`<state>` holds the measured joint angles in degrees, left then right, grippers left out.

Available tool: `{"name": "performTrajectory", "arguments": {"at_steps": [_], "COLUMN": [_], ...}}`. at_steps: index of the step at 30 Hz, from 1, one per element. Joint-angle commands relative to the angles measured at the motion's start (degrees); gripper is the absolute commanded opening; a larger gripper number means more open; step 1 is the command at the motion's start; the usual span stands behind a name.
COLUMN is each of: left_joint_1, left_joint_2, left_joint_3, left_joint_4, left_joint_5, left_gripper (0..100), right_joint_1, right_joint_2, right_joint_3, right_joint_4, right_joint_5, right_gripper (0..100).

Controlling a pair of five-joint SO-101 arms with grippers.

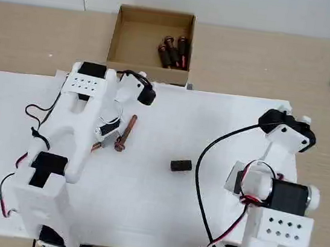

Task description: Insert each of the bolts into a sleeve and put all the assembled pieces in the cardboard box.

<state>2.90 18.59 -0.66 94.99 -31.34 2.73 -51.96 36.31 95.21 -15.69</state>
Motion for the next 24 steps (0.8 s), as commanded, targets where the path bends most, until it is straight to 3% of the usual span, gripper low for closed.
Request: {"name": "performTrajectory", "arguments": {"at_steps": [1,14,24], "left_joint_1": [0.44,3.43,0.97], "left_joint_2": [-0.44,3.69,9.14], "left_joint_3": [-2.59,-2.59,-2.59], "left_joint_4": [-0.88,-4.66,-7.12], "left_joint_5": [-0.26,-0.26,-0.26], "left_gripper": [10,10,10], "right_joint_1": [0.57,0.57,0.75], "right_joint_2": [-0.92,-0.57,-0.57], "right_joint_3": [-0.44,-0.44,-0.44], "right_joint_4": [-1.01,-1.01,-1.01], "right_joint_5": [0.18,0.18,0.18], "right_gripper": [0.2,0.2,0.2]}}
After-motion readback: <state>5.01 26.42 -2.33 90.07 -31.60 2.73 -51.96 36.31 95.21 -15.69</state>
